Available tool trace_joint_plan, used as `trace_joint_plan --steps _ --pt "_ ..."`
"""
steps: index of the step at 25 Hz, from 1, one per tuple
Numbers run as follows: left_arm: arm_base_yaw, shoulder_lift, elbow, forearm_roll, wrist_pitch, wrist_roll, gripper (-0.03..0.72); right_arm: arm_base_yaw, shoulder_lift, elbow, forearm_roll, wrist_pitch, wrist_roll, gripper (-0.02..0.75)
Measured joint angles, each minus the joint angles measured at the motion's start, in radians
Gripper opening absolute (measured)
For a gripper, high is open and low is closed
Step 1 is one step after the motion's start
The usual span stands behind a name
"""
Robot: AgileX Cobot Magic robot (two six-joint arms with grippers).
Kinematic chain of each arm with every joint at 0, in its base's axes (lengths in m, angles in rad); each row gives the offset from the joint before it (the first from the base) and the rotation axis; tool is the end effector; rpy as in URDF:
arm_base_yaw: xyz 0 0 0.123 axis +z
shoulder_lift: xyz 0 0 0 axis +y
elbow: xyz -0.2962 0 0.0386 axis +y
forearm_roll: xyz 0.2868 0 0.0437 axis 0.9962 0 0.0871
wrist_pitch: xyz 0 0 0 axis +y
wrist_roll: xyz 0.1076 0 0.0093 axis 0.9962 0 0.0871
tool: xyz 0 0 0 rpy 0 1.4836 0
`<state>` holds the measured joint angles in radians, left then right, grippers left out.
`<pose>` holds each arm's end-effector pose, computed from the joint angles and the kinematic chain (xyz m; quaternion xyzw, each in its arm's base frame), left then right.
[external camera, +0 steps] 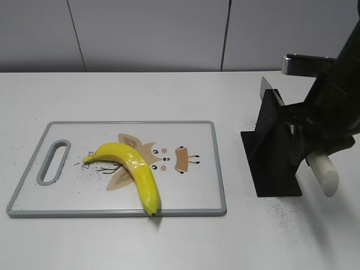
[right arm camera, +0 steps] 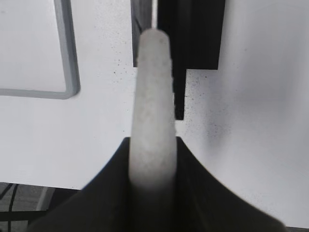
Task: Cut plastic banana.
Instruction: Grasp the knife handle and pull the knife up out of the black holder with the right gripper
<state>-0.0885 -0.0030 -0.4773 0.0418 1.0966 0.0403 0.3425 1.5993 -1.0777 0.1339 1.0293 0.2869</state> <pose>0.0312 0.0013 0.2774 0.0548 0.8655 0.0089 0.4979 0.3060 0.1222 0.2063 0.0037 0.9968 0.0727 0.0325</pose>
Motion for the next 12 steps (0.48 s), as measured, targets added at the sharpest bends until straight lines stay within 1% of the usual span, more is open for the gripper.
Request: trace_joint_plan --steps 8,12 --pt "0.0 0.0 0.0 0.0 0.0 0.0 0.585 0.0 -0.101 -0.001 -0.012 0.013 0.02 0.157" --pt "0.0 0.0 0.0 0.0 0.0 0.001 0.585 0.0 -0.139 -0.04 -0.034 0.036 0.023 0.157"
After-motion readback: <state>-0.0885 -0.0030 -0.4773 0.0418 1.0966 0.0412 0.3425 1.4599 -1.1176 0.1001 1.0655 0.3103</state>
